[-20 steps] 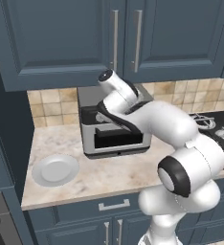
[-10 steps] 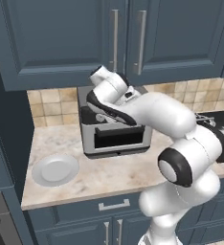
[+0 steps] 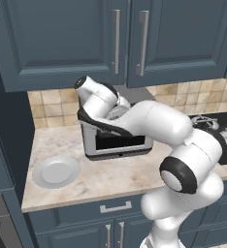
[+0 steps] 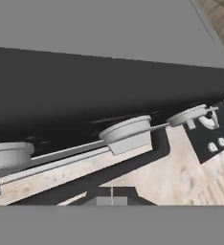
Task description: Pull the toaster oven rack outwards. Pick up the baguette from the plate and place it on the toaster oven rack. Close the toaster oven door fully and set the temperature to the lowest setting.
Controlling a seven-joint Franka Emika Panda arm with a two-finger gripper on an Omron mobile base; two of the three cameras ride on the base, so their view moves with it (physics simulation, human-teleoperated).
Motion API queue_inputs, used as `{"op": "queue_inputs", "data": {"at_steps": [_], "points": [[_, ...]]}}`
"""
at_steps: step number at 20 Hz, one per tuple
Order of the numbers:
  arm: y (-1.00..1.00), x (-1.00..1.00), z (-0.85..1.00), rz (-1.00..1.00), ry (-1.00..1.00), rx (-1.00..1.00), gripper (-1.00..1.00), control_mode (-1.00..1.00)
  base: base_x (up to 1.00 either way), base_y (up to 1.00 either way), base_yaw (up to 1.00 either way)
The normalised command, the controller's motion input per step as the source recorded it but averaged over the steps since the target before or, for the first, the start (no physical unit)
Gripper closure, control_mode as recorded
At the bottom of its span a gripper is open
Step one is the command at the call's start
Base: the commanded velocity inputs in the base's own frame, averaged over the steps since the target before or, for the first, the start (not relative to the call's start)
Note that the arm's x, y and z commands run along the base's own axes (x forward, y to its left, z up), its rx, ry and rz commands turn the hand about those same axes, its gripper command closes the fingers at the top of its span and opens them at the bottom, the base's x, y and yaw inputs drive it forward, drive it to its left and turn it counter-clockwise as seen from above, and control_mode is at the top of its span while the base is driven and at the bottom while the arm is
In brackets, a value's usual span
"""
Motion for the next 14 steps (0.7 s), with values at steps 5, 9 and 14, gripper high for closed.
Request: {"op": "queue_inputs", "data": {"at_steps": [5, 9, 14], "points": [[0.80, 0.68, -0.44, 0.18, -0.74, 0.00, 1.00, -1.00, 0.00, 0.00, 0.00], [0.63, 0.86, -0.40, 0.24, -0.70, 0.00, 1.00, -1.00, 0.00, 0.00, 0.00], [0.12, 0.74, -0.06, 0.28, -0.35, -0.01, 1.00, -1.00, 0.00, 0.00, 0.00]]}}
